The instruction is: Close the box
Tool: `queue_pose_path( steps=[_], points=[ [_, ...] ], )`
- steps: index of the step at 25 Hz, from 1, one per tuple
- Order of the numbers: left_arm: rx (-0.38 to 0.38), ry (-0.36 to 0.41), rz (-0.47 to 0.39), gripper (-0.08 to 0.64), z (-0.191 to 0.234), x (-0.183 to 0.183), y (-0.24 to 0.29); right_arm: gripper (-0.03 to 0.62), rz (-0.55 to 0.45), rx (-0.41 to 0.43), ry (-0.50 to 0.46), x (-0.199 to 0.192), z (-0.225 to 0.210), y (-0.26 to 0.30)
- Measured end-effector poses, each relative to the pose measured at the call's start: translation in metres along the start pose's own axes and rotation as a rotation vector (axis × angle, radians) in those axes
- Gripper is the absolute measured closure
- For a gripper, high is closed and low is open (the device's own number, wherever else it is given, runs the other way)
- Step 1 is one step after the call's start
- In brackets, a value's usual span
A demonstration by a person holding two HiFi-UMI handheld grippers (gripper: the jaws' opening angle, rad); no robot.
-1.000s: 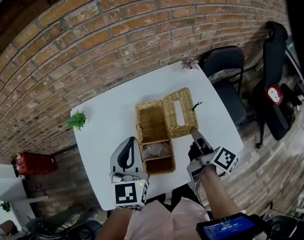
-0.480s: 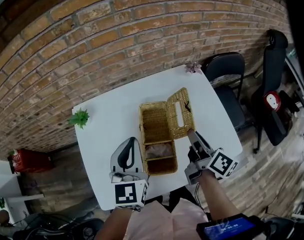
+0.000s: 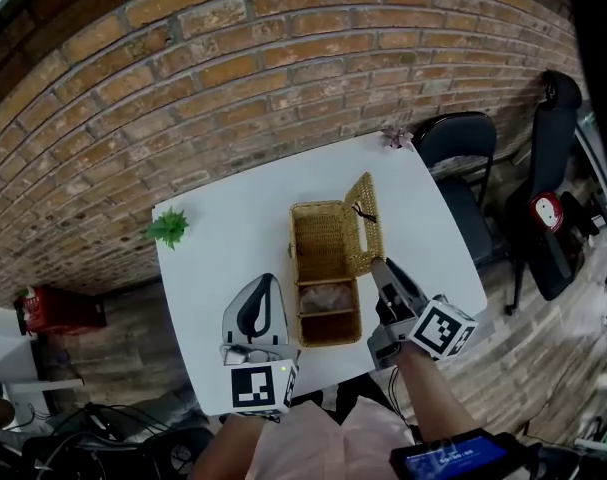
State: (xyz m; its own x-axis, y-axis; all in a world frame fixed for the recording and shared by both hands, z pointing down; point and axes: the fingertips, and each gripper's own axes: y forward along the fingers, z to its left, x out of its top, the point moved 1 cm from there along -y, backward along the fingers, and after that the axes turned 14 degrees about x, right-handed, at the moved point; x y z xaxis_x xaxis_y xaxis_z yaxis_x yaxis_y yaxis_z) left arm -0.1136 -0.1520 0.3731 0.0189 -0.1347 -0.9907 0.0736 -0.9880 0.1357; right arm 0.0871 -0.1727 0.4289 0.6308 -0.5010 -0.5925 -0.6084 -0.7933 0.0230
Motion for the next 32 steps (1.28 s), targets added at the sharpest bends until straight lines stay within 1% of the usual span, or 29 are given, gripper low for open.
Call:
queue_pose_path(
  steps=[13, 26, 32],
  points=[
    [0.054, -0.014, -0.008, 0.549, 0.026, 0.0, -0.01, 0.466, 0.068, 0.048, -0.053, -0.017, 0.021, 0.026],
    [0.086, -0.029, -0.006, 0.549, 0.044, -0.003, -0.016, 0.459, 0.13, 0.025, -0.134, -0.033, 0.03, 0.041],
    [0.098, -0.036, -0.007, 0.549, 0.052, -0.005, -0.018, 0.459, 0.139, 0.02, -0.147, -0.038, 0.032, 0.045]
  ],
)
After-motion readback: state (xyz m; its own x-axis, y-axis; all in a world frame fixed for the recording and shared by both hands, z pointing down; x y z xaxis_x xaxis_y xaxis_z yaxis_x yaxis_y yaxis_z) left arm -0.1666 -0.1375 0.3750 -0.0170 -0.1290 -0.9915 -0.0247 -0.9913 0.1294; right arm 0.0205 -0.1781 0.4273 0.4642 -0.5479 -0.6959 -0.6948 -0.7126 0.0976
